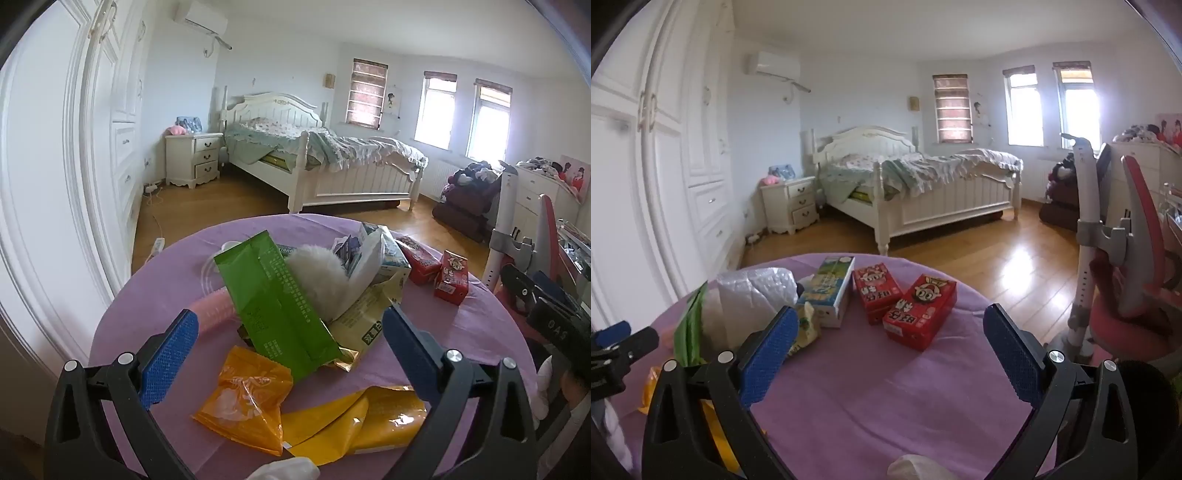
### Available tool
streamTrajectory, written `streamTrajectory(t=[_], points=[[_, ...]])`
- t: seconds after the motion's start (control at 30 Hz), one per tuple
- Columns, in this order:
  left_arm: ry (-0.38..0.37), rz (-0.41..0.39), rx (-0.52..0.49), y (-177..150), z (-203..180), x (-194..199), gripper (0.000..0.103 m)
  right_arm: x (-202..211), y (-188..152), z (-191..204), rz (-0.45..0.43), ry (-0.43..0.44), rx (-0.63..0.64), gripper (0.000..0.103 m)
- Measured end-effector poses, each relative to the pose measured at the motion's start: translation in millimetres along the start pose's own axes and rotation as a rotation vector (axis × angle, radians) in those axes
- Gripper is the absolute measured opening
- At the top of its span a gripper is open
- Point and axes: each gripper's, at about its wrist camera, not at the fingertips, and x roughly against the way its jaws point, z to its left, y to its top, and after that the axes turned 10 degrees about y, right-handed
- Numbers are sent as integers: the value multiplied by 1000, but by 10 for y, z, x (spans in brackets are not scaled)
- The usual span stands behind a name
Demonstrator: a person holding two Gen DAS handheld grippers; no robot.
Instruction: Collect trash
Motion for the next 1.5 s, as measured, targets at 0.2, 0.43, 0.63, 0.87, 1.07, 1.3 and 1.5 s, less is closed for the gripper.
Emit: streamTrajectory(t=[0.2, 0.43, 0.63, 0.87, 1.07, 1.3, 1.5], points=[[7, 3, -2, -16, -15, -24, 98, -4, -13, -24, 0, 1, -2, 99], [8, 16, 5, -22, -7, -58, 98, -31, -33, -48, 5, 1, -16, 99], [10, 22, 7, -26, -12, -74, 98, -31, -34, -56, 5, 2, -19, 99], [10, 24, 9, -31, -14, -77, 98, -18, -40, -81, 1, 4, -21, 99], [12, 23, 9, -31, -1, -78, 98, -21, -39, -86, 0, 4, -20, 99], [11, 23, 8, -26, 5, -78, 98, -24, -35, -75, 0, 2, -21, 99], [12, 24, 8, -25, 7, -78, 98, -22, -31, -73, 0, 0, -20, 99]])
